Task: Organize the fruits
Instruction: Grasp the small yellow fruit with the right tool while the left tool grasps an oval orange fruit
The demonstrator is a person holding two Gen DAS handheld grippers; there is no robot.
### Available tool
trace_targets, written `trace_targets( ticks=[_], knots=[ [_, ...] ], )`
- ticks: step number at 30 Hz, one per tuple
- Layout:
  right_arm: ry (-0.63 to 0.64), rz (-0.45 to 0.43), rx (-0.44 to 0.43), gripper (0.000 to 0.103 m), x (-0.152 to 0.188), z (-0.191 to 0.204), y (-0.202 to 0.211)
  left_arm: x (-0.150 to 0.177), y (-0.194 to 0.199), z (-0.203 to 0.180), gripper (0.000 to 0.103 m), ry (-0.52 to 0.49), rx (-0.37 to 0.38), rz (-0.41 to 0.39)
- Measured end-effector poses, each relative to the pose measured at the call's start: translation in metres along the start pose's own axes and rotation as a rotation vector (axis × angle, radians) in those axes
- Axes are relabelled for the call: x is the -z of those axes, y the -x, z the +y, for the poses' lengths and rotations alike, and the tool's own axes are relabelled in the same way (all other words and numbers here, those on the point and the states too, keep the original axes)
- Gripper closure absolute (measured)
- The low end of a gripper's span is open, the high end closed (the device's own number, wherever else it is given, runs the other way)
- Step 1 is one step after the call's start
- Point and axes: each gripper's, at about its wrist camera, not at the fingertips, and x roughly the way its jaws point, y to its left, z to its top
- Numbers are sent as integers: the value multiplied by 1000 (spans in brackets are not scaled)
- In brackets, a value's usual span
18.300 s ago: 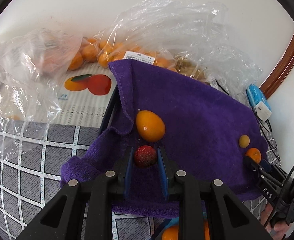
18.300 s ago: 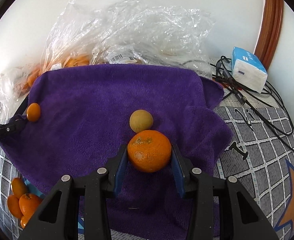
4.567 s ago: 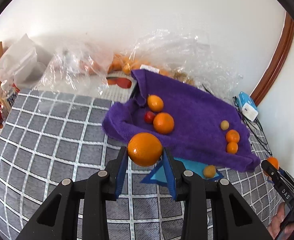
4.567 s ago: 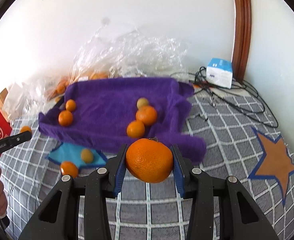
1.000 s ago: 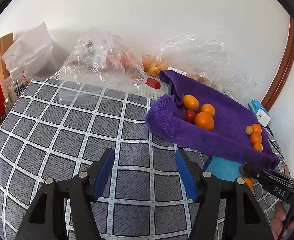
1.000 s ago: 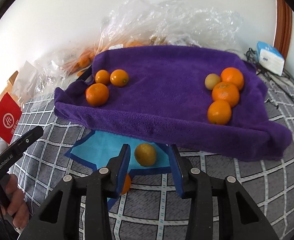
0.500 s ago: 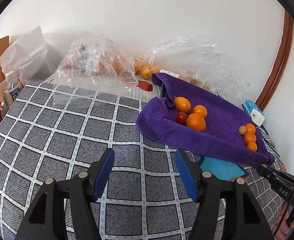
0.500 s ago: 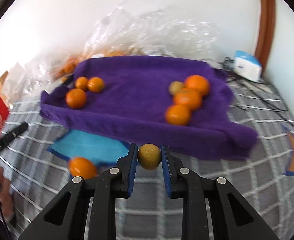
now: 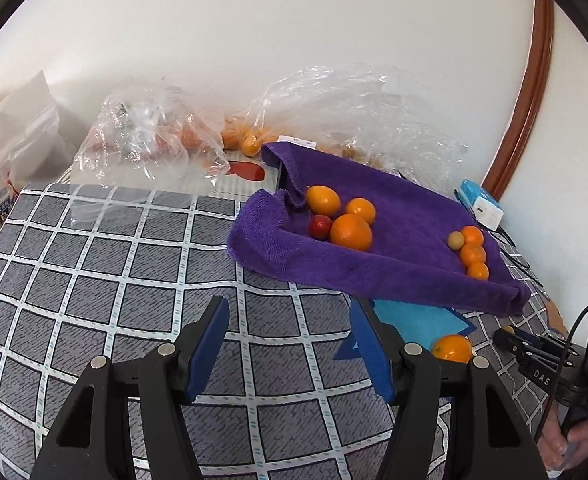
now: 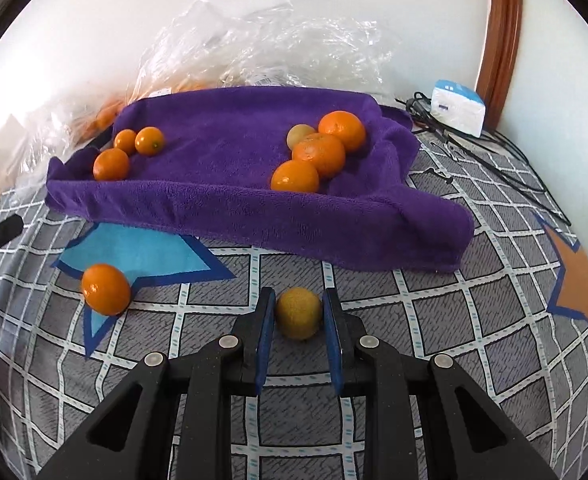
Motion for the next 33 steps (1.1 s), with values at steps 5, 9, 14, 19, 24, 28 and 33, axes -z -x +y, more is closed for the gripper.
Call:
trace_targets(
  ticks=[5,9,14,19,24,28,33],
  knots=[
    [-6,9,-8,79,0,-2,-2,0,-6,2,43,0,-4,35],
    [-6,5,-1,79,1,-1,-2,0,-9,0,43,-10,6,56],
    [-10,-29,-25,79,3,-2,7,0,-8,0,43,-11,12,50],
    [2,-55,-29,79,8,-4,22,0,-1,2,42,2,21,19],
    [-13,-71,-29,79,8,-16,39,2,1,-9,42,-17,8,60],
    [-20,-94,-19,79,8,-29,49,5,10,-27,36,-6,59,58],
    [-58,-82,-5,79,10,-48,49,8,9,-53,33,-8,84,88]
  ],
)
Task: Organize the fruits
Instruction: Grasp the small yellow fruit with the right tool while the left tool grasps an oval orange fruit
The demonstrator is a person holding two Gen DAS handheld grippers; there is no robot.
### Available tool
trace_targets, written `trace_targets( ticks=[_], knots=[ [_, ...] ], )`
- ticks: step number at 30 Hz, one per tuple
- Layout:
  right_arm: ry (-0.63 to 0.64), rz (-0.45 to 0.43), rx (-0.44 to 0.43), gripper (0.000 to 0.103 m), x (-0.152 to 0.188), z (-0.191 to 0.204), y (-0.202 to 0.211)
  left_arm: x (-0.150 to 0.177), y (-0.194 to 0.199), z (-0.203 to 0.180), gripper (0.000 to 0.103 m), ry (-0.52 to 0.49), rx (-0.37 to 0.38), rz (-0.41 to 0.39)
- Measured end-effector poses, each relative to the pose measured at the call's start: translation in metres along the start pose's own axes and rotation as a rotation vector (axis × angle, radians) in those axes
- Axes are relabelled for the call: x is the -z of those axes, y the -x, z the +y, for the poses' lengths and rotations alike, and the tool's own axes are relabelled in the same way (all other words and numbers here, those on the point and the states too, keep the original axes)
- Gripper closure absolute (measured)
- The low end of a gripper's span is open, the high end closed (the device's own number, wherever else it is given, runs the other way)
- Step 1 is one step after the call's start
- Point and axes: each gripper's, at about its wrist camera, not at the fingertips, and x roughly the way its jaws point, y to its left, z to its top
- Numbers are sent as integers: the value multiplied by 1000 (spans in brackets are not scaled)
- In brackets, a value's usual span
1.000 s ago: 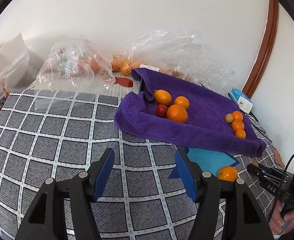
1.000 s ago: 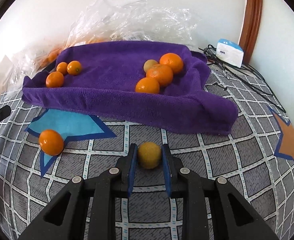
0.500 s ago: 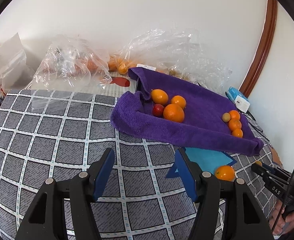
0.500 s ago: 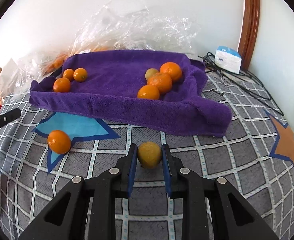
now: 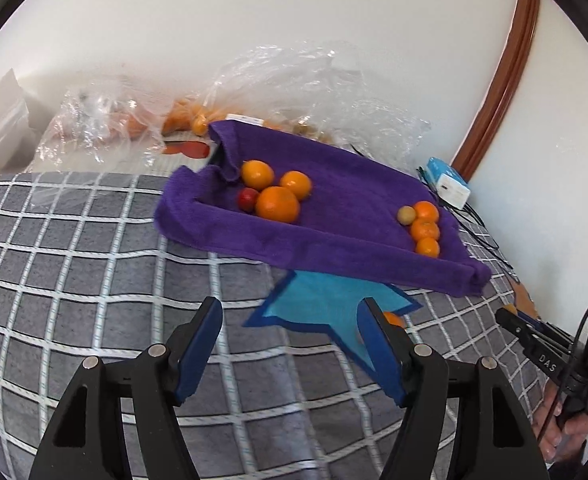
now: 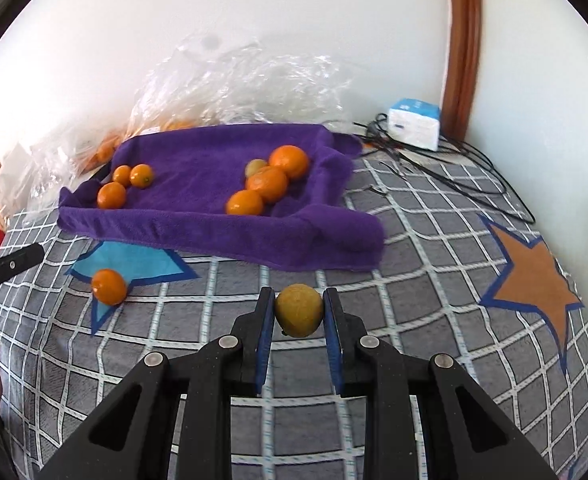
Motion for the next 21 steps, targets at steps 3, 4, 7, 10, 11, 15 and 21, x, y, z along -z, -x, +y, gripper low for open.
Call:
trace_targets(
  ticks=[3,4,7,10,11,15,21],
  knots=[
    [-20,7,8,79,2,-11,1,2,-5,-14,31,6,12,16],
    [-23,7,9,79,2,-14,2,2,-8,-19,31,8,21,25],
    [-23,-3,19,79,4,-22,5,4,-17,-33,30,7,44,47],
    [-37,-1,23,79,6,-29,7,7,-28,-48,30,-22,43,77],
    [-44,1,22,79,7,-32,7,8,-32,-53,30,-35,38,89],
    [-59,11,30,79,8,-39,6,14,-46,-59,30,-52,19,131],
    [-58,14,34,79,10,-40,2,19,-50,-55,31,-21,26,134]
  ],
)
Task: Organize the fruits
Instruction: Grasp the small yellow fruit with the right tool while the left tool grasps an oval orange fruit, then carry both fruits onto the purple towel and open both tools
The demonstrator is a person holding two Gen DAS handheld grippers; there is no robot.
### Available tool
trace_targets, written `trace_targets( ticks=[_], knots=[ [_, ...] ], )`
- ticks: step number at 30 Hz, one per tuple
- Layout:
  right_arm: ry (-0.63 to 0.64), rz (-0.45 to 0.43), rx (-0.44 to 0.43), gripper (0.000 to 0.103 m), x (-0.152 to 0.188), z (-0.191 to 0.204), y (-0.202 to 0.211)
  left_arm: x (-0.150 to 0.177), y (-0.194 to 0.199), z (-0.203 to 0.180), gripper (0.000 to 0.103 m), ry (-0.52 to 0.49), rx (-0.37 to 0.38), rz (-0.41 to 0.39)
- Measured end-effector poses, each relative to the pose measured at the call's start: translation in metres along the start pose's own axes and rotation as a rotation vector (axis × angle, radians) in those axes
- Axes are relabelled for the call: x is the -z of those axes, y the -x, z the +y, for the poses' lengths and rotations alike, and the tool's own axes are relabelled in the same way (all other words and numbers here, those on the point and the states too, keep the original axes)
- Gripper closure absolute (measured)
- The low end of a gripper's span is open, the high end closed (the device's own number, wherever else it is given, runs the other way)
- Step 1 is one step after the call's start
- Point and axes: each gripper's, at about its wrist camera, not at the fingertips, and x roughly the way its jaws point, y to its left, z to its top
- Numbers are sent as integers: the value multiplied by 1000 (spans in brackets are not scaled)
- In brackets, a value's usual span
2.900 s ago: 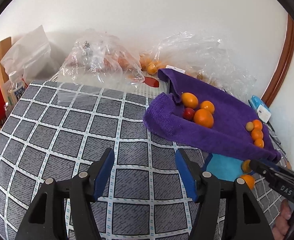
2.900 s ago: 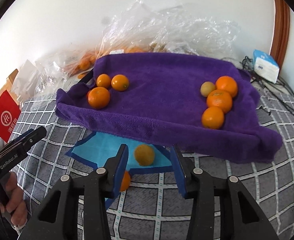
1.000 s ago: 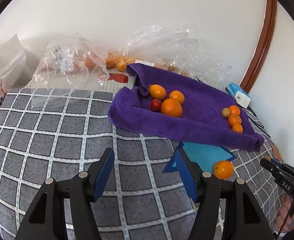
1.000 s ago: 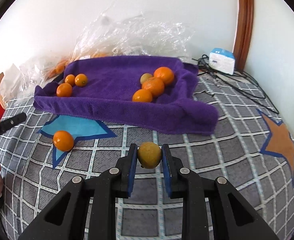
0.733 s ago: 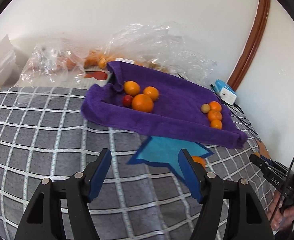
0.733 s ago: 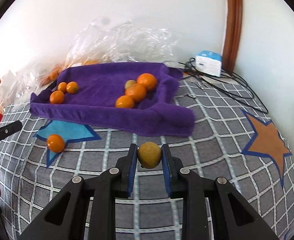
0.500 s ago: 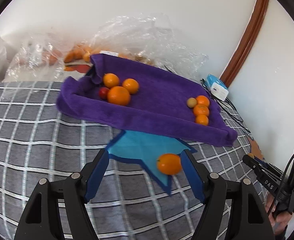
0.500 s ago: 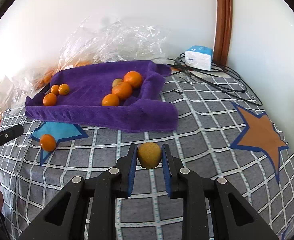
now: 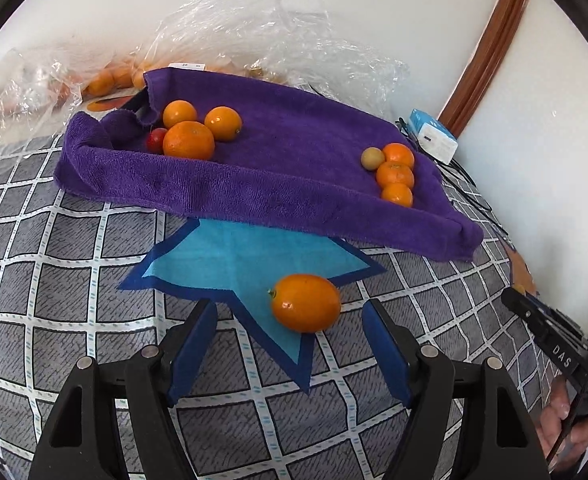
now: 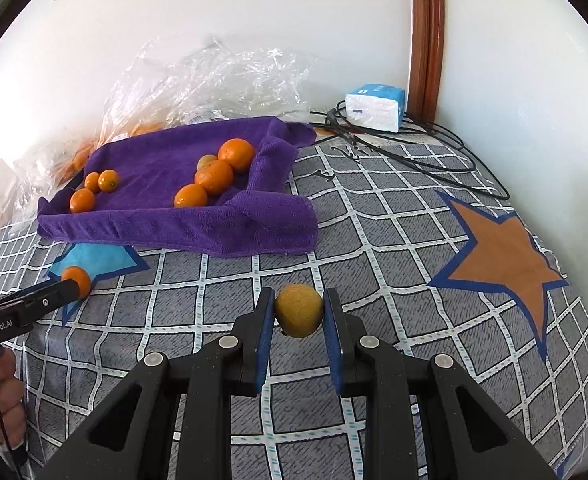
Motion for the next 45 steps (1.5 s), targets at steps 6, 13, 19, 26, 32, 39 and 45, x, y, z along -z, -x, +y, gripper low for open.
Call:
trace_targets(
  ticks=[6,13,19,26,32,39,45],
  knots=[
    [-14,28,-24,79,4,5,-9,-5,-11,-16,65,-69,-86,25],
    [-6,62,-32,79,0,15,-17,-9,-2,-1,65,6,-76,47],
    [1,72,-50,79,-10,30,-16,-10,21,15,65,45,-101,23],
    [32,62,-69,79,-19,53,-10,-11,48,35,65,98,-106,-15],
    [47,71,-81,79,-25,67,-6,-14,68,47,65,132,-107,-46],
    [54,46,-84,79,-35,77,8,-21,82,55,65,155,-105,-63],
    [60,40,-84,79,-47,85,12,-33,88,56,65,153,-104,-76]
  ],
)
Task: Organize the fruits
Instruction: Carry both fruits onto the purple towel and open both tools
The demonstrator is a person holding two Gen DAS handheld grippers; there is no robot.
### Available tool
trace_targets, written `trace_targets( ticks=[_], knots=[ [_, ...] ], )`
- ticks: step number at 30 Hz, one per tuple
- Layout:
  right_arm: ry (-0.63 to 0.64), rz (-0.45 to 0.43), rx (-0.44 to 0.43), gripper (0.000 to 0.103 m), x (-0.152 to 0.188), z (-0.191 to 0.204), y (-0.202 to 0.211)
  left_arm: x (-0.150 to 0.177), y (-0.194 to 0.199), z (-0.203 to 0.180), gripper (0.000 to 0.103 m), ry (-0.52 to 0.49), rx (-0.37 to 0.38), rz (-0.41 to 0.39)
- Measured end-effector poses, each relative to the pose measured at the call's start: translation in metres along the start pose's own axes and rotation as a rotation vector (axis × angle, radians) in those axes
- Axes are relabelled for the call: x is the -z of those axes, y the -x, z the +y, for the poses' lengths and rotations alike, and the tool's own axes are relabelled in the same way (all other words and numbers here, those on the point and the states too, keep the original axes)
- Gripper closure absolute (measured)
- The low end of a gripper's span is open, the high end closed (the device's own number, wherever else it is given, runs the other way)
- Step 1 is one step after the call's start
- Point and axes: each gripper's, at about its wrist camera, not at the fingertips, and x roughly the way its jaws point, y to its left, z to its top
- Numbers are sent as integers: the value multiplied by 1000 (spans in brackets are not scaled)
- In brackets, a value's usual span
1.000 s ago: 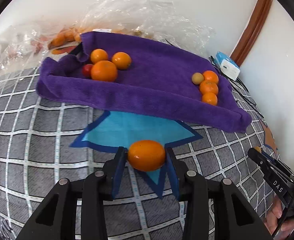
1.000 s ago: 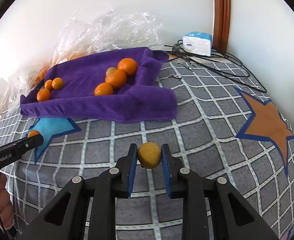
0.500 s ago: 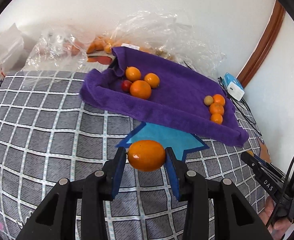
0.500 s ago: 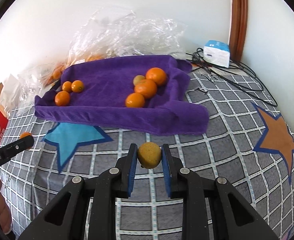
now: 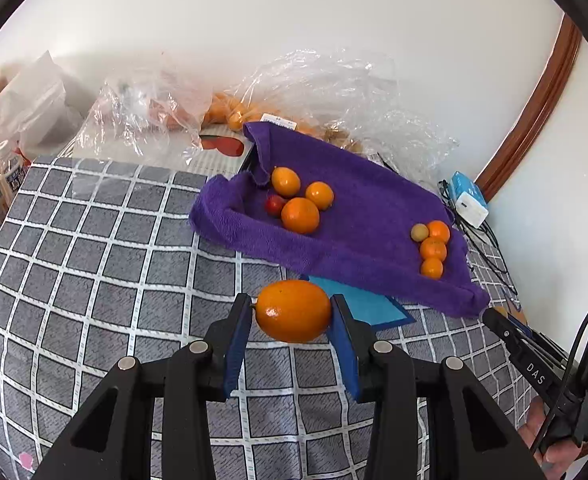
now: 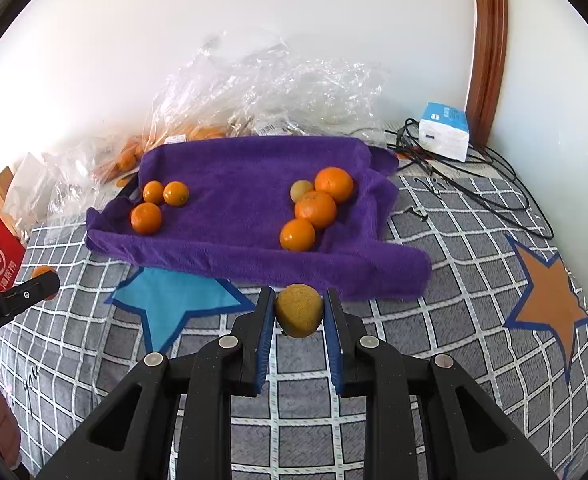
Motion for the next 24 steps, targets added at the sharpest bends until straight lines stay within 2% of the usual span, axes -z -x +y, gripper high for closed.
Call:
trace_targets(
  ticks=[12,24],
  knots=[
    [16,1,29,79,-24,-2,-15,-38,-17,-11,65,-13,27,-14],
    [36,26,29,79,-56,-1,-73,-77,-64,-14,65,-18,8,6]
  ],
)
